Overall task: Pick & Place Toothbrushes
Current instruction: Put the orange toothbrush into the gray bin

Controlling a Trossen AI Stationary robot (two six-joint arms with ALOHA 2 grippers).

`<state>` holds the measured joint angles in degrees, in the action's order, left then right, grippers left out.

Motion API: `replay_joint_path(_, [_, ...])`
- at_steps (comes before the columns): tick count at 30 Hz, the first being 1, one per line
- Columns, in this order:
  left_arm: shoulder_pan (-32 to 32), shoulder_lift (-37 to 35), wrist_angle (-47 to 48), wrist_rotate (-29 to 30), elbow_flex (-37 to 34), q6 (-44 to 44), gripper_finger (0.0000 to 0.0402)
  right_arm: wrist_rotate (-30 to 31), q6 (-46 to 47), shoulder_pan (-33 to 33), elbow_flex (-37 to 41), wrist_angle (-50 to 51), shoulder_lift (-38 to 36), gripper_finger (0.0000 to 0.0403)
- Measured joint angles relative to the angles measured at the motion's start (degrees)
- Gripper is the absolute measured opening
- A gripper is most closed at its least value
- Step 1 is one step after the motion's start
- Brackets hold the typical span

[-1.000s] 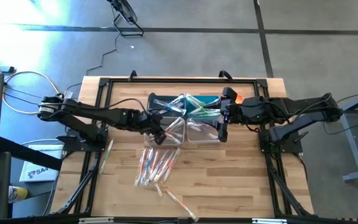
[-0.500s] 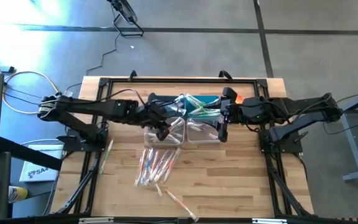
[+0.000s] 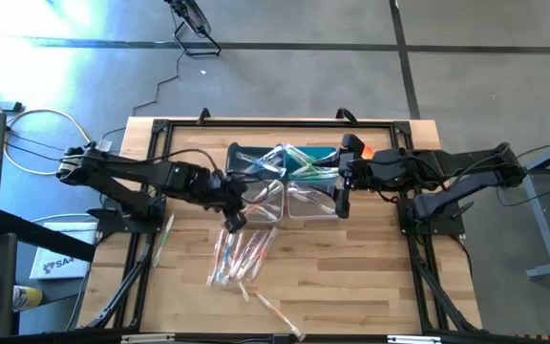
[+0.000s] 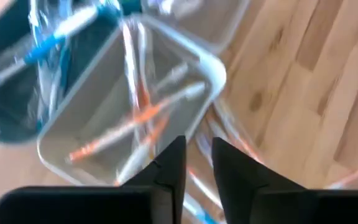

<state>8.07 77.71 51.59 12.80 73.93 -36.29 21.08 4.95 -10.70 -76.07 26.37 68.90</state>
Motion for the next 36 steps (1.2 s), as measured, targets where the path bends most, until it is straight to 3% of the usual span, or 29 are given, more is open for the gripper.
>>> replay_joint_path(16, [7.9,0.0,8.0,0.3,-0.9,-12.9,0.0002,0.0,0.0,0.0,0.0,0.0,0.0,0.0243])
replay_joint_path(36, [17.8,0.0,2.6,0.2,-7.3,-32.1,0.0001,0.0,0.0,0.0,0.0,0.0,0.0,0.0243])
